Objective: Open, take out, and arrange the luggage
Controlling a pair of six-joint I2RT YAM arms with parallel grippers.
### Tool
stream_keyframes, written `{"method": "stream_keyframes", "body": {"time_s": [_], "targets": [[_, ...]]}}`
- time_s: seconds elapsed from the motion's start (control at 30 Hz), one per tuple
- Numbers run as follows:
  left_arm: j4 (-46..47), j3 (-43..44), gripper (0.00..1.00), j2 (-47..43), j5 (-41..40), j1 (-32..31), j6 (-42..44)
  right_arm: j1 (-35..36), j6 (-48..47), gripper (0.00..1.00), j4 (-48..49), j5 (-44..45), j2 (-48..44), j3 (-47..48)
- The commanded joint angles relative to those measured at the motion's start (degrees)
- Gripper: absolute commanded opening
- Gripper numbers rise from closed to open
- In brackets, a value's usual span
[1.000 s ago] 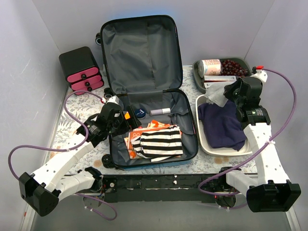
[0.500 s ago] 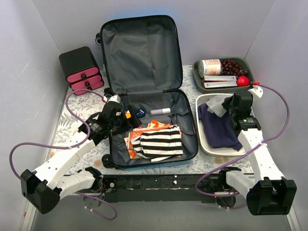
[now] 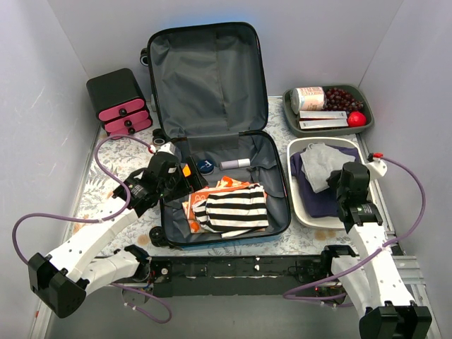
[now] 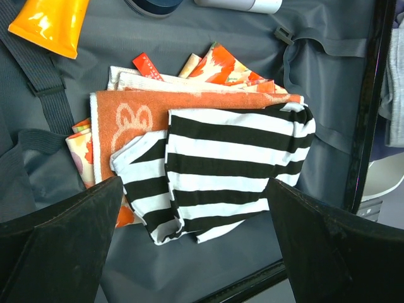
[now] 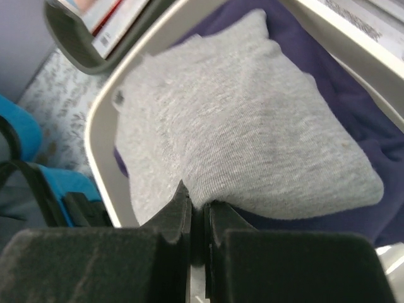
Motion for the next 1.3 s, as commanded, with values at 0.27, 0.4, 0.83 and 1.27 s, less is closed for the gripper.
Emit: {"method": "stream_keyframes", "body": {"time_s": [0.27,0.4,0.83,1.27], "targets": [[-0.57,-1.14,0.98,-2.43,0.58,-0.13,-0.71,-0.45,3.48,0.10,-10.33,-0.21,-3.86,-7.24],[-0.84,-1.50,0.98,-2.96,0.50,-0.13,-1.06,-0.36,4.27,0.11,-12.53,0.66,-6.40,-9.61],[-1.63,-0.88,0.98,-3.14,0.41,-0.13,-1.15,-0.28,-1.25,0.64,-19.20,1.80,-8.52,0.56],[-0.22,-0.62,0.98,-2.08,0.85,-0.13,-2.20,-0.36,-8.65,0.92,-11.39,-9.79,-3.44,4.36]]}}
